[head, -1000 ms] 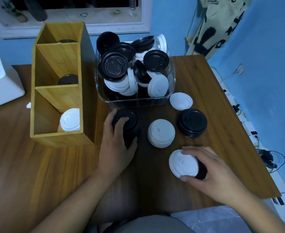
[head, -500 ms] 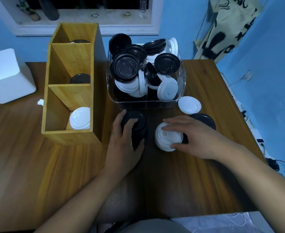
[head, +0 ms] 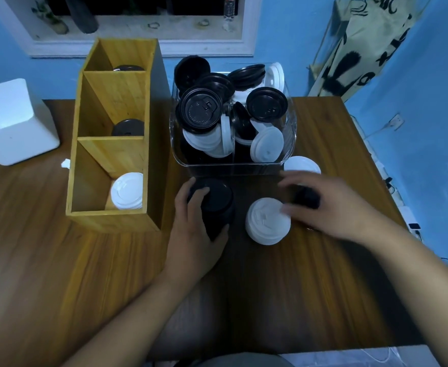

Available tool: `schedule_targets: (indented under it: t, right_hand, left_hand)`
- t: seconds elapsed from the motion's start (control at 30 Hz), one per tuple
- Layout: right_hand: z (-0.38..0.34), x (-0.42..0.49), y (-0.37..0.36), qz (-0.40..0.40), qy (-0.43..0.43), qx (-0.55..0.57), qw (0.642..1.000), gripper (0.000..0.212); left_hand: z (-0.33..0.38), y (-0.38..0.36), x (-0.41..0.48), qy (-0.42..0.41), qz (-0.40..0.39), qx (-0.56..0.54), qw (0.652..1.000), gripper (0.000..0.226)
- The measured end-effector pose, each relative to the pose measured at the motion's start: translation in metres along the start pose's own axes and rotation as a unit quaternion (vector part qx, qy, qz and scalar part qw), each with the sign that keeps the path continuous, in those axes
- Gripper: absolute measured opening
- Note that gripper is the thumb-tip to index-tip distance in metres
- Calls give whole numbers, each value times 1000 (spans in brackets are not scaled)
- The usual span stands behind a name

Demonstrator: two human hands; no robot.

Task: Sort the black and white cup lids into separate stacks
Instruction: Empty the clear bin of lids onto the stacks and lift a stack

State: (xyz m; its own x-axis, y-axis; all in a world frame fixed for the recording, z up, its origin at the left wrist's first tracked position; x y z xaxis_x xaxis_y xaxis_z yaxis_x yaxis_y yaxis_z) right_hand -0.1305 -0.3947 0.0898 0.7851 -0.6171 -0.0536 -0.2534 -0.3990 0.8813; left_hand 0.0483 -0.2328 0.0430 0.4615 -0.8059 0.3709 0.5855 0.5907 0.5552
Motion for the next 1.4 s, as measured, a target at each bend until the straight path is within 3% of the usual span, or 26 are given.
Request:
schedule_targets:
  t: [0.1,0.27,0.37,0.5,0.63,0.7,0.77,0.87,0.93,1.0,1.1,1.2,1.4]
  right_hand:
    - [38,19,38,87,-87,-40,992,39]
    - [80,69,5,-107,-164,-133,972,67]
    - [83,83,-11,-149,-161,-188,957,66]
    - [81,82,2,-78,-161,-155,972,14]
    - [57,29,62,109,-166,-93,976,21]
    - [34,-18,73,150,-158,-45,975,23]
    - [18,-57,50,94,-146,52,983,31]
    - [12,-97,-23,-94,-138,179,970,28]
    - [20,-114,-59,-169,-140,179,959,24]
    - [28,-120,-75,-183,-136,165,960,25]
    - [39,-120,-75,-147,-139,79,976,35]
    - [34,-122,-63,-59,-115,10,992,48]
    - [16,-139,-61,69,-160,-117,978,82]
  left_hand:
    - [-2,5,3,12,17,-22,1000,96]
    - [-7,3,3,30,9,-47,998,106]
    - [-8,1,3,36,2,-43,998,106]
    - [-7,1,3,28,3,-39,999,104]
    - [-7,1,4,30,1,-33,999,103]
    - [-7,2,4,30,2,-37,999,103]
    - [-8,1,4,34,2,-45,998,103]
    - [-10,1,3,37,1,-48,998,103]
    - [-11,0,3,36,-3,-43,998,104]
    - [-13,0,3,37,-4,-41,998,104]
    - [-13,-2,3,40,-6,-37,998,106]
    - [-13,-1,4,41,-3,-32,999,109]
    - [-14,0,2,42,-2,-35,999,112]
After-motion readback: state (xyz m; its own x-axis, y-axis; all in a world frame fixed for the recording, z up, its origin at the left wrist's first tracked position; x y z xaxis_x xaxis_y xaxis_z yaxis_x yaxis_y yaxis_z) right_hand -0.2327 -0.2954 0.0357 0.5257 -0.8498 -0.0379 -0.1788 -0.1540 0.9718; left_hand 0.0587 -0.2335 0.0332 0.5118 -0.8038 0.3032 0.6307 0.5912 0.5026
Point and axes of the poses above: each hand's wrist, its own x-axis towards the middle knuckle, its own y-axis out of the back of the hand, z = x × y, the point moved 10 cm from there along x, towards the middle knuckle, and after that the axes turned 8 degrees about -x, right-handed, at the moved point
